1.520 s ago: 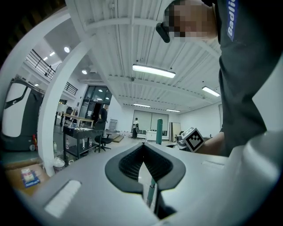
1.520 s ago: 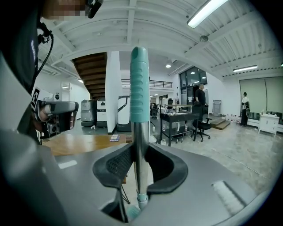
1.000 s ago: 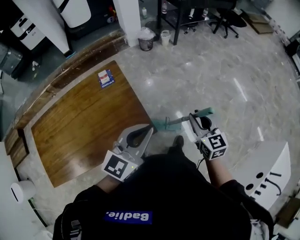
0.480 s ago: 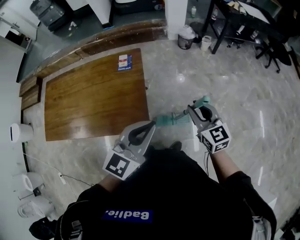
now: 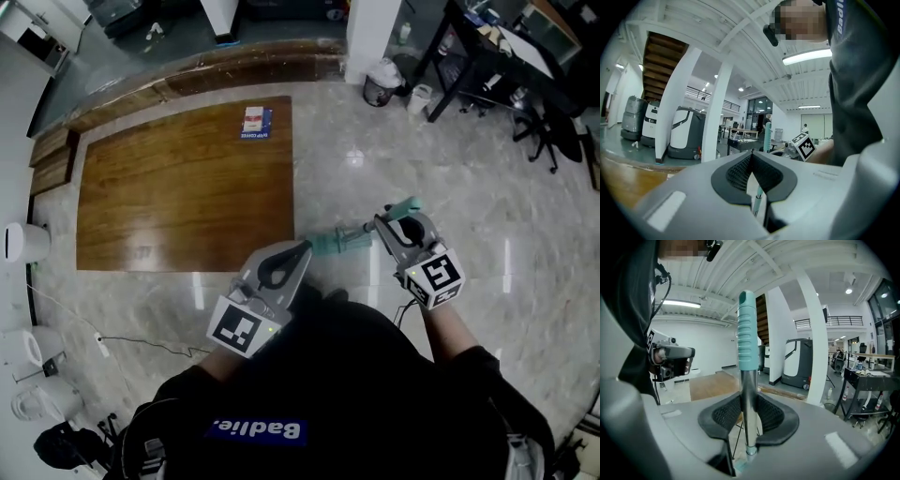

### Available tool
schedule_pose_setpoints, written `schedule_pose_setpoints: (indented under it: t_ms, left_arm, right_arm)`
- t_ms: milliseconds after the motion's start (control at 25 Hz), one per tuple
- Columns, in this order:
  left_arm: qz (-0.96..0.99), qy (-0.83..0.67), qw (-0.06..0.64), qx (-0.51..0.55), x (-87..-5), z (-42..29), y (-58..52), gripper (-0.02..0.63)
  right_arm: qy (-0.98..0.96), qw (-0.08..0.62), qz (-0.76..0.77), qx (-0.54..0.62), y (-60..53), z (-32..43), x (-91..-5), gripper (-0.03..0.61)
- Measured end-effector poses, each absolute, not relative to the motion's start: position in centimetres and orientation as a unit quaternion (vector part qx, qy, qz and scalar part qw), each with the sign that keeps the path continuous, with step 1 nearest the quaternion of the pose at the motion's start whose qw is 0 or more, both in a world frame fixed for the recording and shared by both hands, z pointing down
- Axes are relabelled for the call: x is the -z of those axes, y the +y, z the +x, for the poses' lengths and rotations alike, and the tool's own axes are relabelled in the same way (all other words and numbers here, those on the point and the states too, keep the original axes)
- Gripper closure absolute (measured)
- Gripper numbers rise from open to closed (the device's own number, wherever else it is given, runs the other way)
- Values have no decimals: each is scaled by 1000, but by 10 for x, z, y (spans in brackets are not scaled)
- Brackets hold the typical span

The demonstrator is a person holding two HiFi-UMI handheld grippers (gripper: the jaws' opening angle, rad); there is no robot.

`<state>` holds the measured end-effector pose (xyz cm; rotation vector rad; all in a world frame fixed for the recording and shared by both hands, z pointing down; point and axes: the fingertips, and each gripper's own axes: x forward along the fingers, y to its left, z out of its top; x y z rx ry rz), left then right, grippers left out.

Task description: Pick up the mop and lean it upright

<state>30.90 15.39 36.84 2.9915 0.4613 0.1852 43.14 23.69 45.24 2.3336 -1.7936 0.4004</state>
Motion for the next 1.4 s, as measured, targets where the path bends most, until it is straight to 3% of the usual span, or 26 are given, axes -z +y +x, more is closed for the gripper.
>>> schedule_pose_setpoints:
  t_ms: [600, 1160, 1400]
  left_arm:
    - [993, 98, 67, -17, -349, 356, 110, 595]
    - [968, -242, 56, -32, -359, 351, 99, 595]
    - [947, -316, 50, -39, -360, 335, 122, 595]
  right_arm:
    - [-692, 95, 707, -110, 190, 454, -417, 471]
    - [-889, 78, 440, -98, 150, 475, -432, 469]
    - [-938, 78, 331, -73, 150, 465, -425, 471]
